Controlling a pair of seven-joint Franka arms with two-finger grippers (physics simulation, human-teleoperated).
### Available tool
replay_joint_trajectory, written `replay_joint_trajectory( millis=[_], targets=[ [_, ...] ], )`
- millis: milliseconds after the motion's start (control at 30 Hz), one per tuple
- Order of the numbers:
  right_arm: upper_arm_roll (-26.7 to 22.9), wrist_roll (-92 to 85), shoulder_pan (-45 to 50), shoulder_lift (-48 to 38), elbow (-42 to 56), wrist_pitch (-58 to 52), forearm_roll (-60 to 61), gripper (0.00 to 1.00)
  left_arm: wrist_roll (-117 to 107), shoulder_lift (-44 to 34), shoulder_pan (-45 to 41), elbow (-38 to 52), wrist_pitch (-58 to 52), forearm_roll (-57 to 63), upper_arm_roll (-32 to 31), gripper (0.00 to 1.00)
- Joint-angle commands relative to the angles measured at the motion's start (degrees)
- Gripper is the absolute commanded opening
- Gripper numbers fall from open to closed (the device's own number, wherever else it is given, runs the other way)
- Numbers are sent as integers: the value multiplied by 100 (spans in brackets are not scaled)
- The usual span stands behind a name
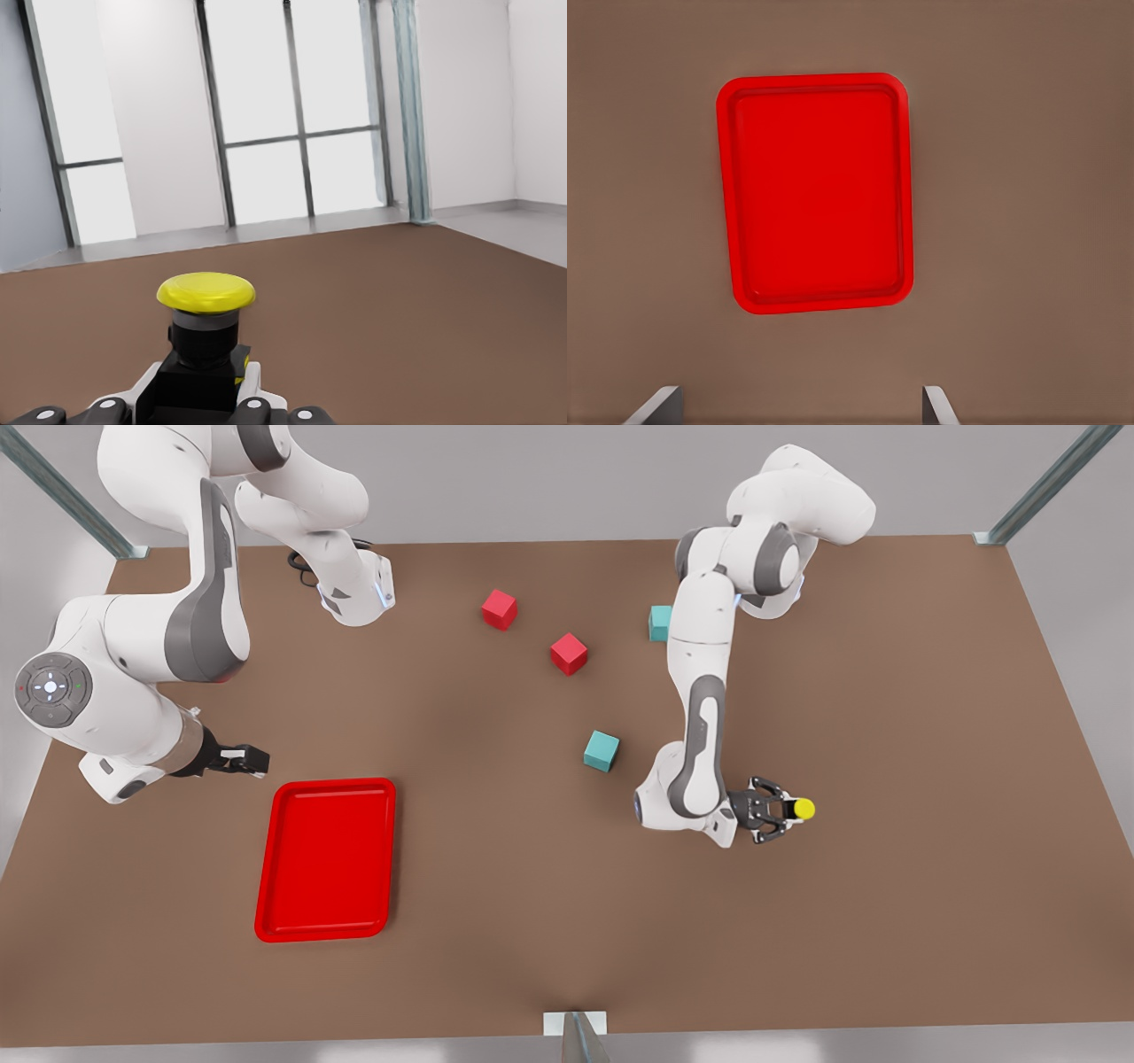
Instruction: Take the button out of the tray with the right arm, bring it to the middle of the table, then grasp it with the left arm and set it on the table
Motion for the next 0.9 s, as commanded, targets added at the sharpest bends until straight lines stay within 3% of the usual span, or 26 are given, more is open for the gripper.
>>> replay_joint_trajectory(
  millis=[0, 167, 200, 233, 267, 867],
  targets=[
    [-7, -32, 1, -7, 3, -2, -3, 100, -4255, 102, 2, 2, -44, 106, 4, 47],
    [-7, -23, 1, -7, 3, -2, -3, 100, -4370, 198, 73, 2, 123, 273, -49, 47],
    [2, -23, 10, -7, 3, -2, -3, 100, -4361, 216, 73, 11, 123, 273, -49, 52],
    [-7, -32, 10, -7, 3, -2, -3, 100, -4361, 216, 73, 3, 132, 291, -67, 65],
    [2, -24, 10, -7, 3, -2, -3, 100, -4352, 216, 73, 2, 141, 379, -119, 100],
    [-7, -24, 18, -7, 3, -2, 6, 100, -4308, 190, 64, 38, 211, 660, -111, 100]
  ],
)
